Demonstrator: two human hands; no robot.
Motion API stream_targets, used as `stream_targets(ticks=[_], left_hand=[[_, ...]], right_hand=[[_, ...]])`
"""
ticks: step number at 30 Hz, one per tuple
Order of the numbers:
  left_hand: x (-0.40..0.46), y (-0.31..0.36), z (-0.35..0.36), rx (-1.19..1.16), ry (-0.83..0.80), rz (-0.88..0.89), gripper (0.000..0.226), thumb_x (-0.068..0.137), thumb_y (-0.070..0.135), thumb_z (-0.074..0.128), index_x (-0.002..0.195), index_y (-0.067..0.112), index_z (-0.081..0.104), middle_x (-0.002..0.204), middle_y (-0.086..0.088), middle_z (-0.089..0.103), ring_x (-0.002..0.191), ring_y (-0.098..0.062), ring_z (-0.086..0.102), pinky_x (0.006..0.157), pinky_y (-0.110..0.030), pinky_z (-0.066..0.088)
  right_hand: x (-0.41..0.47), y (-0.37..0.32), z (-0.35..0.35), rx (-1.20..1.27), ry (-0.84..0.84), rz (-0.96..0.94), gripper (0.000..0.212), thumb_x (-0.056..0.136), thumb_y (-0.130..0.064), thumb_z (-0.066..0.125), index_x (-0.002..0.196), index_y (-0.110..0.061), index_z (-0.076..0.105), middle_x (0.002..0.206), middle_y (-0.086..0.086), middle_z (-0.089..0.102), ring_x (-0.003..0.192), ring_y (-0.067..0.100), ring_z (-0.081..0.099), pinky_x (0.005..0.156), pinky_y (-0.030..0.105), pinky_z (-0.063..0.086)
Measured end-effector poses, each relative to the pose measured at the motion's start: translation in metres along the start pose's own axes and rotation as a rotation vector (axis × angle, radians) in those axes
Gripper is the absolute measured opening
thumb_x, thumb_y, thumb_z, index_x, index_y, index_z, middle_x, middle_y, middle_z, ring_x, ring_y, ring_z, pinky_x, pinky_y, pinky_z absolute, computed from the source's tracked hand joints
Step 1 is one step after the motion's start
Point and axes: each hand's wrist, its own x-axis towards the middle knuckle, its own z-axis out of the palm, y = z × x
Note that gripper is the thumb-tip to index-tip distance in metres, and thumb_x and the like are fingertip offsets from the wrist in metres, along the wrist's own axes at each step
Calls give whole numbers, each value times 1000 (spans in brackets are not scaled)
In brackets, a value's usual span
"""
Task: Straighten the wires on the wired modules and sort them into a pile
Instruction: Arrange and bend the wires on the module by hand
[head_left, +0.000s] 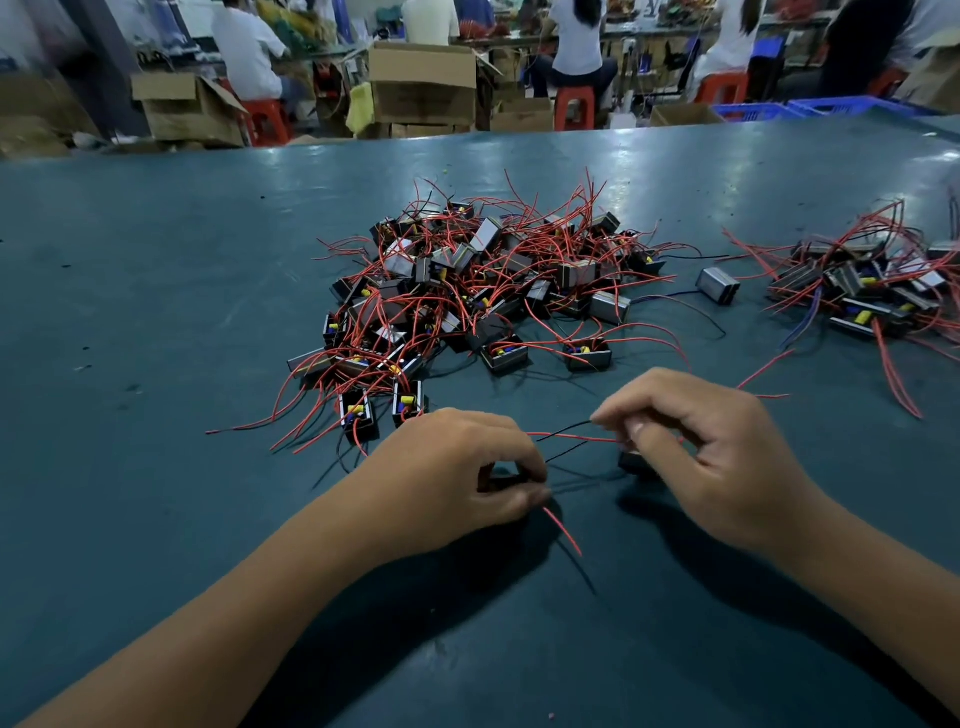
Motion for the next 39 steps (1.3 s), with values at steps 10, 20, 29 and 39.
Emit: stream_targets(ticks=[10, 20, 29, 39], left_hand=[[-5, -7, -20, -69, -179, 41, 14, 89, 33, 76, 98, 23, 75, 88, 16, 64, 74, -7, 59, 67, -24, 49], [-5, -17, -25, 73, -54, -141, 16, 90, 40, 71, 95, 25, 73, 87, 11, 65, 75, -8, 57, 72, -34, 48], [-6, -6, -25, -5, 2, -14, 21, 87, 11, 72, 102, 25, 73, 101, 10, 54, 70, -13, 50, 66, -15, 38], [1, -2, -12, 118, 6, 8, 15, 92, 24, 71, 107, 21, 69, 96, 13, 55, 80, -9, 55, 74, -29, 47]], right_hand=[[0, -1, 3, -187, -77, 36, 19, 90, -17, 59, 103, -16, 73, 93, -10, 72, 85, 4, 67, 75, 23, 49], [7, 1, 9, -433, -234, -22, 3, 92, -17, 68, 92, -14, 67, 85, -3, 64, 81, 19, 58, 75, 31, 43], [3, -3, 10, -223, -164, 57, 16, 93, -17, 68, 108, -19, 68, 89, -11, 70, 81, 2, 63, 77, 14, 45], [10, -7, 10, -104, -168, 123, 11, 93, -25, 67, 102, -21, 70, 85, -18, 68, 81, 0, 62, 71, 8, 42]])
